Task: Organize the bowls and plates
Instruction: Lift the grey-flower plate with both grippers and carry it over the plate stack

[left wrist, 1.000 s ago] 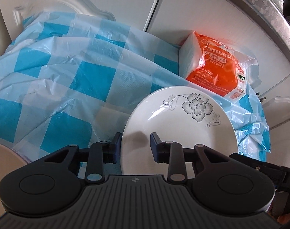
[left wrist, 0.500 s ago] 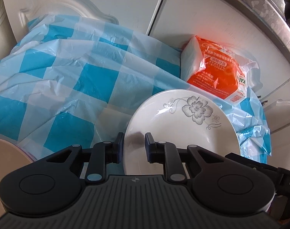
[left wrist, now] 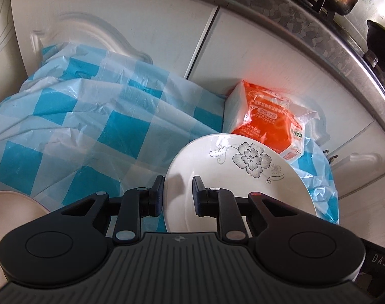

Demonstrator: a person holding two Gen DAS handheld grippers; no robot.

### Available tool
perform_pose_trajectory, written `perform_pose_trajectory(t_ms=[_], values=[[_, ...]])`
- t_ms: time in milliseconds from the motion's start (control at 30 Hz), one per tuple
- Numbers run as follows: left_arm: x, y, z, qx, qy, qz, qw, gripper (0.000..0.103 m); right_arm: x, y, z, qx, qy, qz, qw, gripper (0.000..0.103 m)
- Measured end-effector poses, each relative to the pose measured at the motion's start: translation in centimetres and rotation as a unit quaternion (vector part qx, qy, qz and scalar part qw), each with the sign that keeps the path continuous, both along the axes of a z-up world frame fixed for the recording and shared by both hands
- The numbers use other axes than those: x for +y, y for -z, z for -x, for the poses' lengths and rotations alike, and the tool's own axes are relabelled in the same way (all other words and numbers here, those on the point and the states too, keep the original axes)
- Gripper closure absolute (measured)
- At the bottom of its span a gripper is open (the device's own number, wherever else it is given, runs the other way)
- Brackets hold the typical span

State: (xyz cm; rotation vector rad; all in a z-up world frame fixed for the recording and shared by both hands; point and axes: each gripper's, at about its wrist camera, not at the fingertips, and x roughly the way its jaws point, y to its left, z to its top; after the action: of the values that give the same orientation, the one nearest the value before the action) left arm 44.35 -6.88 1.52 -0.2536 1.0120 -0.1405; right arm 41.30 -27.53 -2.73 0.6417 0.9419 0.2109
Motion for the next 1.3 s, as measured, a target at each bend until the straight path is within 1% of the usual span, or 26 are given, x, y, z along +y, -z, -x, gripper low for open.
perform_pose_trajectory(t_ms=[167, 467, 767, 1067, 1167, 1300], values=[[0.1, -1.1, 1.0, -0.009, -0.002, 0.005, 0.9999, 0.082, 0.5, -1.3, 0.8, -0.018, -0.007, 0.014, 1.0, 0.026], [1.0, -3.2, 3.4, -0.018, -0.009, 0.008, 0.9998, 0.082, 1.6, -3.1, 2.6, -0.036, -0.02, 0.017, 0.999, 0.026], [2.7, -5.6, 6.6, -0.026, -0.03, 0.014, 0.9991, 0.082, 3.2, -5.0, 4.9, -0.046, -0.041, 0.007, 0.998, 0.026], [4.8, -7.1, 10.1, -0.032, -0.066, 0.017, 0.9972, 0.082, 5.4, -7.0, 7.0, -0.063, -0.079, 0.009, 0.995, 0.026], [5.7, -7.5, 11.6, -0.031, -0.083, 0.02, 0.9959, 0.082, 6.4, -7.5, 7.8, -0.068, -0.097, 0.014, 0.993, 0.026], [7.4, -8.1, 14.1, -0.034, -0.104, 0.016, 0.9938, 0.082, 8.0, -8.0, 9.0, -0.073, -0.122, 0.009, 0.99, 0.026]])
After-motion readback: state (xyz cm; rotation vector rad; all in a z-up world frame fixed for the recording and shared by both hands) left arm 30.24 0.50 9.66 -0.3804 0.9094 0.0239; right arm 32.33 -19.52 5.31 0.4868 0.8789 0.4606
